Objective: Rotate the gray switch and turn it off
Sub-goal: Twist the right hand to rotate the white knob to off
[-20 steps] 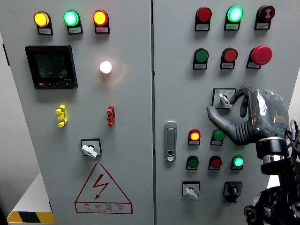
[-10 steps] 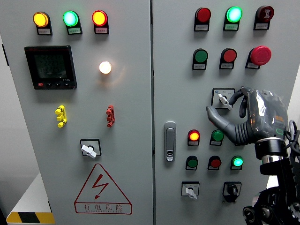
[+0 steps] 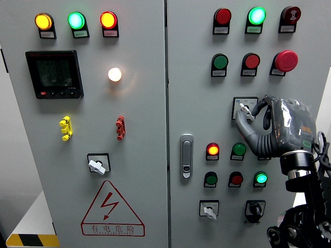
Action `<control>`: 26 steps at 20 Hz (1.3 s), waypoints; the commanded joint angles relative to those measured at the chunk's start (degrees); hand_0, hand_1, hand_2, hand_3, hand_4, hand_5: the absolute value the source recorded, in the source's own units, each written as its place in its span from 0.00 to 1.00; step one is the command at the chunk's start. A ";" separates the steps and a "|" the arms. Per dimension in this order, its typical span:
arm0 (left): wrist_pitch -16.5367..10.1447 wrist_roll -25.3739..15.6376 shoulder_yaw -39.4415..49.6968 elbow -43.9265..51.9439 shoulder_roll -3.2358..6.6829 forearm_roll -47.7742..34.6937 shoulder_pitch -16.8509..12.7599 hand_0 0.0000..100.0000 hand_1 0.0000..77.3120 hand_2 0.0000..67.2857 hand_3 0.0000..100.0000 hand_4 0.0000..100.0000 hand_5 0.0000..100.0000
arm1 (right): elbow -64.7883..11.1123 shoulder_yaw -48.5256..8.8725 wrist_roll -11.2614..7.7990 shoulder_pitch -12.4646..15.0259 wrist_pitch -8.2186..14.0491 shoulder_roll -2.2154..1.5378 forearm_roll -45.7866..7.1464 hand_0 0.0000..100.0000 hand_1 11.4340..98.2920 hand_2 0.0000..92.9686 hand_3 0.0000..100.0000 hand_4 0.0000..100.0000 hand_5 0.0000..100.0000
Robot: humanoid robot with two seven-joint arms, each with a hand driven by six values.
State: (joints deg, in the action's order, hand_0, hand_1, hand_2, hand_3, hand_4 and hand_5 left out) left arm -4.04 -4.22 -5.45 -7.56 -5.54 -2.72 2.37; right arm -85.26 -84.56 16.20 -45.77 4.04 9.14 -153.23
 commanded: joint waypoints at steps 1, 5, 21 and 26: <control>0.00 0.00 0.00 0.00 0.00 -0.01 0.00 0.88 0.00 0.20 0.19 0.08 0.11 | -0.08 0.10 0.15 -0.02 -0.08 0.00 0.04 0.57 0.27 0.72 0.96 1.00 0.99; 0.00 0.00 0.00 0.00 0.00 -0.01 0.00 0.88 0.00 0.20 0.19 0.08 0.11 | 0.01 0.18 0.76 -0.19 -0.17 0.00 0.04 0.60 0.26 0.72 0.96 1.00 0.99; 0.00 0.00 0.00 0.00 0.00 0.08 0.00 0.88 0.00 0.20 0.19 0.08 0.11 | 0.36 0.54 1.82 -0.46 -0.96 -0.09 0.13 0.66 0.26 0.72 0.96 1.00 0.99; 0.00 0.00 0.00 0.00 0.00 -0.01 0.00 0.88 0.00 0.20 0.19 0.08 0.11 | 0.36 0.45 1.82 -0.54 -0.88 0.00 0.13 0.67 0.25 0.72 0.96 1.00 0.99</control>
State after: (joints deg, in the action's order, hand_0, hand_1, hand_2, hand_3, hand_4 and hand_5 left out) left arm -4.04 -4.21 -5.43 -7.56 -5.54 -2.68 2.37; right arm -84.90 -84.07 18.02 -46.28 3.10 9.06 -153.10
